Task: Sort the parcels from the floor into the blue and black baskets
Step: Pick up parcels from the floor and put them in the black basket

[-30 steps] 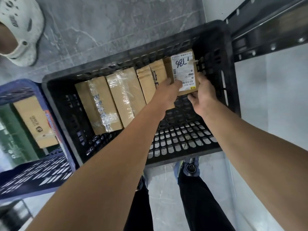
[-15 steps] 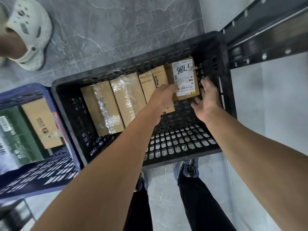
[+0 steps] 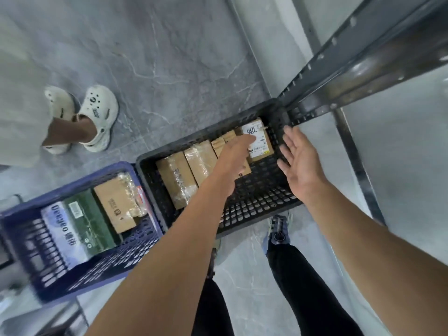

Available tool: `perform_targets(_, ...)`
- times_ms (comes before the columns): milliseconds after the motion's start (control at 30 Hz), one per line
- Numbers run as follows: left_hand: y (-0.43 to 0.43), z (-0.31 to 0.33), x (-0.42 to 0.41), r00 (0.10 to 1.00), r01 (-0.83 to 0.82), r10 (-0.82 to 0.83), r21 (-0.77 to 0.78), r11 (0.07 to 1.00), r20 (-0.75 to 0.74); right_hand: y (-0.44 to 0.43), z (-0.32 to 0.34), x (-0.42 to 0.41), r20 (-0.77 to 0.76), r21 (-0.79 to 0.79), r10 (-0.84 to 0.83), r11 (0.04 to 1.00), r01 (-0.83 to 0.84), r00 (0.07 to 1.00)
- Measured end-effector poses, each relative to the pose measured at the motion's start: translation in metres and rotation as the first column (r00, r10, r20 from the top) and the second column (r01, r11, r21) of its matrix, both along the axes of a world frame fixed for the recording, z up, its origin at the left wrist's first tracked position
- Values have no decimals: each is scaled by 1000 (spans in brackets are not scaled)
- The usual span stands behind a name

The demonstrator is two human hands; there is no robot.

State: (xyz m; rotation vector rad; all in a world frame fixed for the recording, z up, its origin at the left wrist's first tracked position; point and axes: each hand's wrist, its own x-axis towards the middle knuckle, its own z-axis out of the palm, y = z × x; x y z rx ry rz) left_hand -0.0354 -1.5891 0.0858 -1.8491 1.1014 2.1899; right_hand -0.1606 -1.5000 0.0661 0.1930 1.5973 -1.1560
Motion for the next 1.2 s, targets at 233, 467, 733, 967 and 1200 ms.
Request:
perform_targets(233, -2, 130, 11, 991, 97, -106, -113, 989, -82, 3, 143, 24, -77, -133, -97, 987, 86, 992)
perform_targets(467, 8, 261, 14, 952, 206, -246, -212, 955, -184, 42, 273, 54, -151, -235, -288, 940, 248, 946)
perform_targets(733, 83, 358, 3, 839, 408, -482, -295, 864, -252, 135, 383, 80, -174, -338, -560, 806, 485, 810)
perform_targets(967, 181, 414, -15, 659, 607, -700, -355, 711, -275, 237, 438, 92, -164, -393, -754, 641, 659, 636)
perform_targets(1200, 314, 451, -18, 489, 726, -818, -378, 574, -304, 373, 479, 128, -185, -440, -891, 452, 776, 414)
